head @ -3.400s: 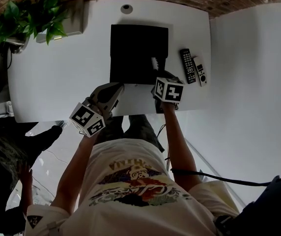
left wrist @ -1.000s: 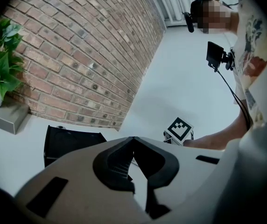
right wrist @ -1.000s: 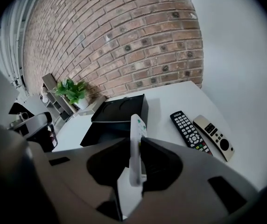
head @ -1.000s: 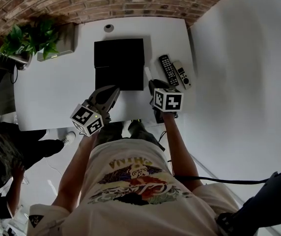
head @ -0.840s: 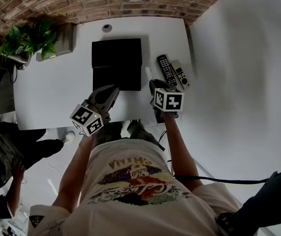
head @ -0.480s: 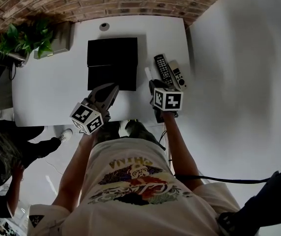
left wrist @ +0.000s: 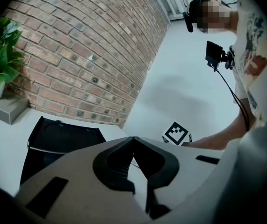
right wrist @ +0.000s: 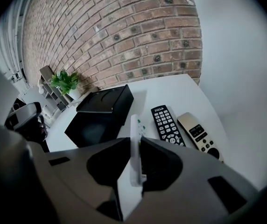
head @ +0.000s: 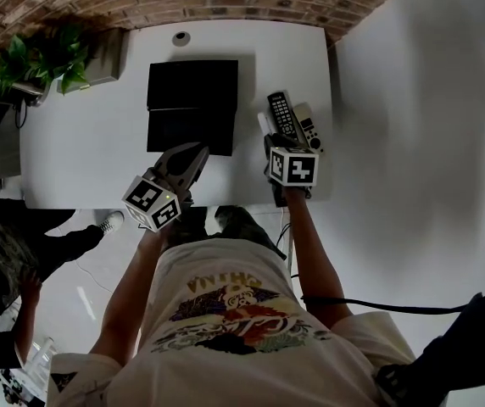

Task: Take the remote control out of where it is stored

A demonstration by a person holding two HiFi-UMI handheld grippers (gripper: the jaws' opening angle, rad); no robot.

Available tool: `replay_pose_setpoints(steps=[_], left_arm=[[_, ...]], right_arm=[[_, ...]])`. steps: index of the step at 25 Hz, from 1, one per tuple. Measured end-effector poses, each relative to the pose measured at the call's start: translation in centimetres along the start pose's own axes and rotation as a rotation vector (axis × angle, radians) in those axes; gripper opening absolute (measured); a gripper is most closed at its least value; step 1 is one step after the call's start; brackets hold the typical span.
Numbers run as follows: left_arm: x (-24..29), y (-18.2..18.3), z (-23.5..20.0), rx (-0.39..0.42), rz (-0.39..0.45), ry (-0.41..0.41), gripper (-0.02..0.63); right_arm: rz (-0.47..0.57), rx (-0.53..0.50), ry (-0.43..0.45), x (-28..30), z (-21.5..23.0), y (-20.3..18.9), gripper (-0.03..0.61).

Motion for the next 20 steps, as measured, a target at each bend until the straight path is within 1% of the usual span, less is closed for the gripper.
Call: replay_pose_setpoints(steps=[5, 9, 14, 20], left_arm=[[0.5, -0.4, -0.2, -0.025, -0.012, 0.014, 0.003], [0.6, -0.7, -0.5, -0.032, -0.022, 0.025, 0.003], [0.4, -1.0, -0.6, -0.045, -0.026, 0.038, 0.003], [0.0, -1.4, -0.7, -0.062, -0.032, 0.048, 0.003]], right_arm=[[-0.021, -0.022, -0.026, 1.5, 0.7, 0.2, 0.075], [-0.038, -0.079, -0.056, 2.6, 0.7, 0.2, 0.075], [-0.050, -0.135, -0.069, 4.0, 0.7, -0.4, 0.075], [-0.047, -0.145, -0.065, 4.7, 0.1, -0.5, 0.074]])
Point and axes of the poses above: the fingertips, and each gripper's own axes: x forward along the fingers, z to its right, y out of its top, the point moved 6 cm from there along -x, backward along the fingers, and after that the axes turned 10 degrees about x, right-handed, at the moved point
